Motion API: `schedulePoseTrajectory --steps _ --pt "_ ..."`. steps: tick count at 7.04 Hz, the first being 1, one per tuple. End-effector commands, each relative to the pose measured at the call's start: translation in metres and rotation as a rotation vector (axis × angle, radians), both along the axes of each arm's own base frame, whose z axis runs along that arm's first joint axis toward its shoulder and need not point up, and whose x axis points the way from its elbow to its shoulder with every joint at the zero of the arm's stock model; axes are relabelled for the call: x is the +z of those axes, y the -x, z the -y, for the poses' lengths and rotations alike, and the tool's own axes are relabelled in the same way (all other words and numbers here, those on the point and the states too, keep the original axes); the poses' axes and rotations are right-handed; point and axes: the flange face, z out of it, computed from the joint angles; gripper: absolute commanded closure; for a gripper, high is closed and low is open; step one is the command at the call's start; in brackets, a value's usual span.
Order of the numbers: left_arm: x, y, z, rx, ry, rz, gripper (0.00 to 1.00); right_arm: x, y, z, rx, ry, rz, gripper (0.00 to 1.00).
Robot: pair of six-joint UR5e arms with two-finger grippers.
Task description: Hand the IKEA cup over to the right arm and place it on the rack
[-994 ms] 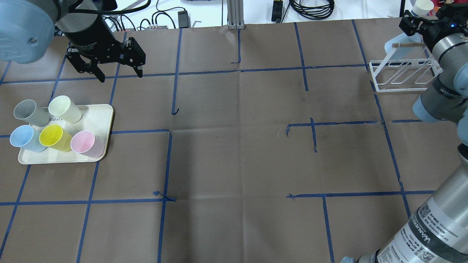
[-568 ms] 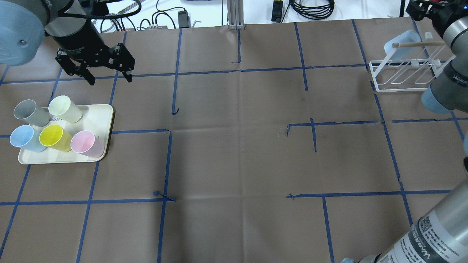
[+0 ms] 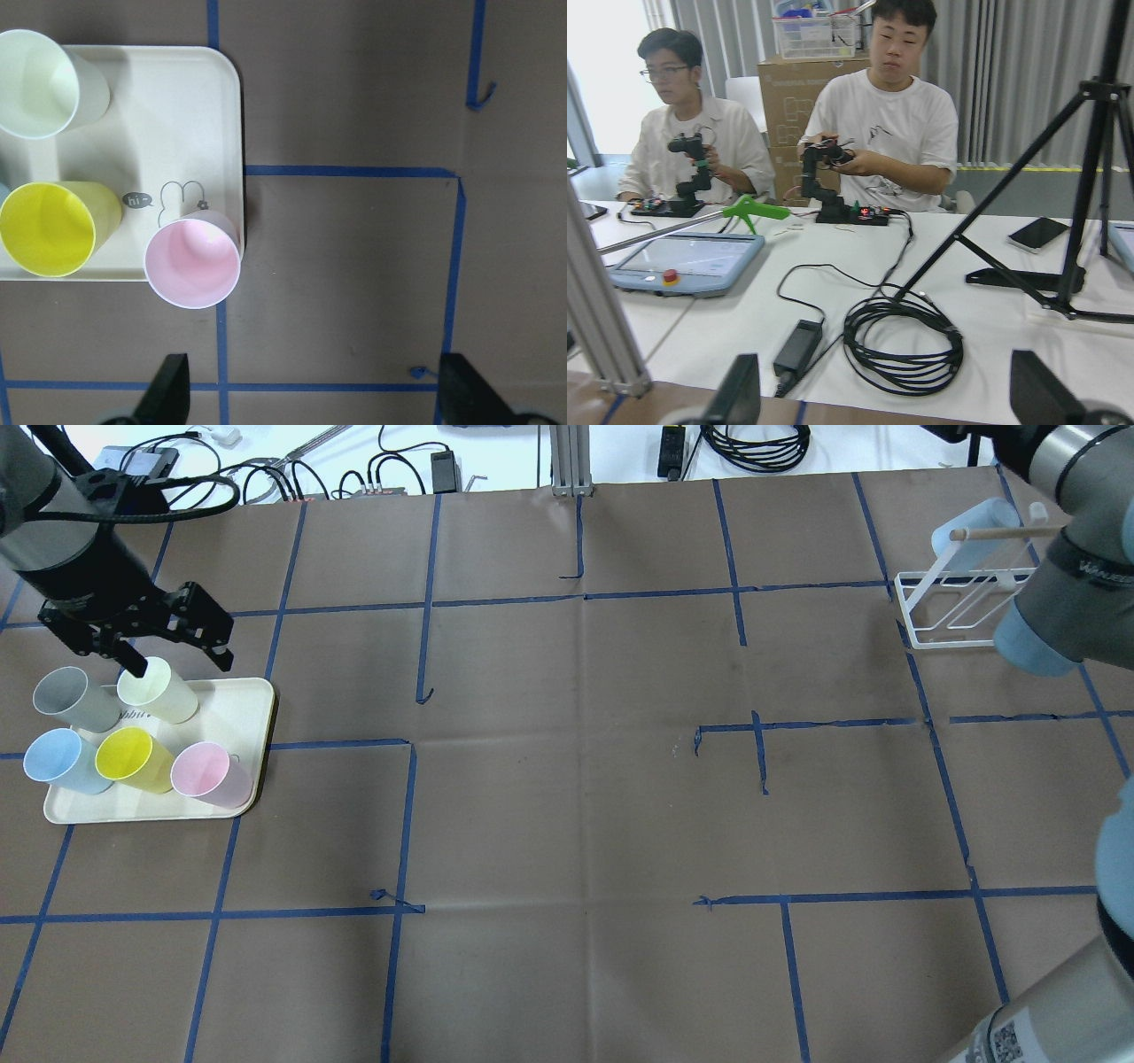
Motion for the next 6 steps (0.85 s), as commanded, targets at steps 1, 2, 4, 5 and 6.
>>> schedulePoseTrajectory --steps 1,2,4,5,6 --pt "-0.01 -0.03 -0.009 -0.013 -0.009 -0.011 0.01 0.005 -0.09 -0.009 0.236 -0.01 0.104 0.0" --pt "-0.015 -0.03 -0.009 -0.014 -0.009 -0.011 0.01 0.003 -0.123 -0.016 0.285 -0.094 0.289 0.0" --pt "-0.041 -0.033 -0.003 -0.025 0.003 -0.007 0.02 -0.001 -0.153 -0.021 0.189 -0.323 0.688 0.0" --pt "-0.066 -0.032 -0.006 -0.025 0.011 -0.003 0.02 -0.001 -0.171 -0.026 0.203 -0.341 0.707 0.0" --pt "-0.088 -0.029 -0.012 -0.025 0.038 0.01 0.02 0.0 -0.189 -0.03 0.226 -0.364 0.729 0.0"
